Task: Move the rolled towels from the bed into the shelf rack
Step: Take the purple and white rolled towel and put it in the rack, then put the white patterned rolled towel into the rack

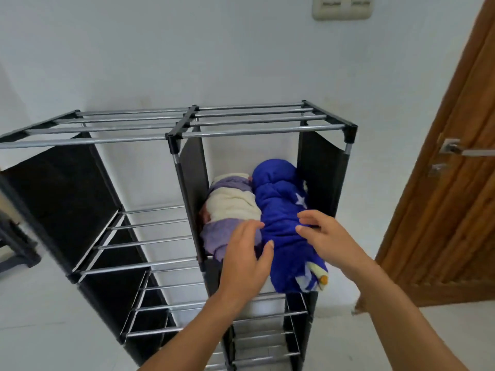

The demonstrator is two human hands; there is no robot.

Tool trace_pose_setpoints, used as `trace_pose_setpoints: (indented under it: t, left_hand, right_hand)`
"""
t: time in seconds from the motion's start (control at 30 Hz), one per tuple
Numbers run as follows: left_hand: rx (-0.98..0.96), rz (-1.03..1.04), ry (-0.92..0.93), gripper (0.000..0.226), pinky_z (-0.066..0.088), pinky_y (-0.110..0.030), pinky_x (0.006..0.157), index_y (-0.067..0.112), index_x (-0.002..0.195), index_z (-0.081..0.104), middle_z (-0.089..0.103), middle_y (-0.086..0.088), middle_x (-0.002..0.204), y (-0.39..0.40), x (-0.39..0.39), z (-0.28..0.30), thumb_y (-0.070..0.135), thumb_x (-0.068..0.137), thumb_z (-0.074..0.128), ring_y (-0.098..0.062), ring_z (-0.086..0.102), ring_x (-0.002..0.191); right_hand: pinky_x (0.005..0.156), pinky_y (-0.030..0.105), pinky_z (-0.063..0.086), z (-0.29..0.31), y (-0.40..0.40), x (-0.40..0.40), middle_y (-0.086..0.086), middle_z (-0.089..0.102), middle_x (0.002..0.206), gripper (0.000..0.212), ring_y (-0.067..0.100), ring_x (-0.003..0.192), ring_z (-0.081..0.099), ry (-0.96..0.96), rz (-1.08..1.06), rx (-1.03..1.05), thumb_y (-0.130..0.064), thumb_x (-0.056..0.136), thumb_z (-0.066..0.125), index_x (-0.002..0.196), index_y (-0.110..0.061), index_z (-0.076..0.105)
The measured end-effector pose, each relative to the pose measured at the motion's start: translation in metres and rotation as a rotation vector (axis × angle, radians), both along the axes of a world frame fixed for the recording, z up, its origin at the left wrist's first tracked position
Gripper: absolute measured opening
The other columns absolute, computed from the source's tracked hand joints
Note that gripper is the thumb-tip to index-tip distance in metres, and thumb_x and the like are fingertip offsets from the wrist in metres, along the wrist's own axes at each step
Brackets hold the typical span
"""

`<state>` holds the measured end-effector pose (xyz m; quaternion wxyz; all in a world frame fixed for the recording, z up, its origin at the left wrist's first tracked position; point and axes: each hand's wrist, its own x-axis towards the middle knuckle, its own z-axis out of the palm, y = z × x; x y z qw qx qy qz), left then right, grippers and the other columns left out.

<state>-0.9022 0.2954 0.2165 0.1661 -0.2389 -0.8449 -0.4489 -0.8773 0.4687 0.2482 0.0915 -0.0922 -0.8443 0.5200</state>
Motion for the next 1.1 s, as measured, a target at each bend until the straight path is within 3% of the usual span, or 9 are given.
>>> trace_pose_setpoints:
  t: [0.07,0.17,0.33,0.43,0.67,0.8,0.87,0.93,1.1]
  left_hand:
    - [-0.023,-0.101,-0.074,0.025,0.039,-0.002,0.084,0.009,0.109,0.063,0.069,0.000,0.103,0.019,0.013,-0.006,0.020,0.086,0.061,-0.009,0.061,0.096]
    - [-0.202,-0.311,-0.268,0.020,0.051,-0.024,0.082,0.013,0.104,0.066,0.073,-0.004,0.091,0.056,0.042,-0.018,0.022,0.086,0.062,-0.020,0.068,0.087]
    - [-0.595,-0.815,-0.283,0.031,0.043,-0.021,0.080,0.021,0.113,0.064,0.068,0.000,0.111,0.128,0.126,-0.024,0.040,0.089,0.058,-0.015,0.062,0.097]
    - [-0.706,-1.115,-0.229,0.033,0.047,-0.025,0.082,0.016,0.114,0.065,0.069,-0.005,0.108,0.156,0.192,-0.040,0.038,0.090,0.060,-0.020,0.064,0.099]
    - [-0.794,-1.757,-0.208,0.022,0.050,-0.032,0.076,0.013,0.099,0.068,0.064,-0.005,0.080,0.136,0.417,-0.086,0.029,0.085,0.065,-0.019,0.060,0.077]
    - [-0.921,-2.105,-0.169,0.011,0.048,-0.030,0.068,0.017,0.086,0.062,0.061,0.000,0.070,0.074,0.546,-0.103,0.026,0.083,0.067,-0.014,0.055,0.067]
    - [-1.002,-2.249,-0.144,0.022,0.051,-0.036,0.072,0.023,0.078,0.060,0.061,0.000,0.071,0.040,0.601,-0.107,0.042,0.070,0.067,-0.015,0.056,0.067]
    - [-1.090,-2.367,-0.070,0.032,0.049,-0.033,0.071,0.027,0.075,0.059,0.060,0.002,0.069,0.011,0.650,-0.111,0.054,0.059,0.062,-0.015,0.057,0.064]
    - [-1.249,-2.490,0.105,0.009,0.048,-0.031,0.072,0.025,0.083,0.057,0.059,0.003,0.076,-0.054,0.766,-0.112,0.030,0.086,0.064,-0.016,0.057,0.072]
  right_hand:
    - [0.088,0.028,0.050,-0.005,0.018,0.039,0.002,0.063,0.118,0.024,0.017,0.103,0.062,0.053,-0.078,-0.118,-0.016,0.090,0.060,0.114,-0.021,0.058]
    - [0.078,0.022,0.054,-0.018,0.040,0.112,0.000,0.067,0.106,0.018,0.014,0.094,0.067,0.053,-0.260,-0.239,-0.016,0.091,0.060,0.107,-0.021,0.061]
    - [0.069,0.024,0.051,-0.056,0.063,0.263,0.006,0.068,0.097,0.014,0.017,0.084,0.067,0.031,-0.745,-0.327,-0.017,0.091,0.059,0.105,-0.014,0.061]
    - [0.066,0.024,0.047,-0.079,0.037,0.364,0.005,0.065,0.091,0.015,0.016,0.075,0.063,0.082,-1.068,-0.426,-0.009,0.092,0.055,0.107,-0.010,0.058]
    - [0.052,0.018,0.044,-0.118,-0.152,0.597,0.007,0.061,0.086,0.019,0.016,0.065,0.059,0.139,-1.806,-0.566,-0.006,0.091,0.056,0.110,-0.007,0.053]
    - [0.067,0.029,0.047,-0.121,-0.281,0.687,0.009,0.063,0.092,0.022,0.019,0.073,0.062,0.217,-2.202,-0.567,-0.012,0.089,0.058,0.111,-0.010,0.055]
    - [0.071,0.032,0.049,-0.129,-0.345,0.718,0.012,0.065,0.102,0.022,0.020,0.078,0.064,0.301,-2.383,-0.594,-0.016,0.089,0.060,0.111,-0.013,0.056]
    - [0.072,0.030,0.050,-0.139,-0.402,0.742,0.013,0.065,0.107,0.022,0.021,0.083,0.064,0.380,-2.533,-0.637,-0.018,0.090,0.059,0.111,-0.014,0.056]
    - [0.069,0.033,0.046,-0.167,-0.506,0.793,0.011,0.062,0.090,0.018,0.021,0.073,0.060,0.550,-2.764,-0.744,-0.010,0.091,0.058,0.109,-0.007,0.054]
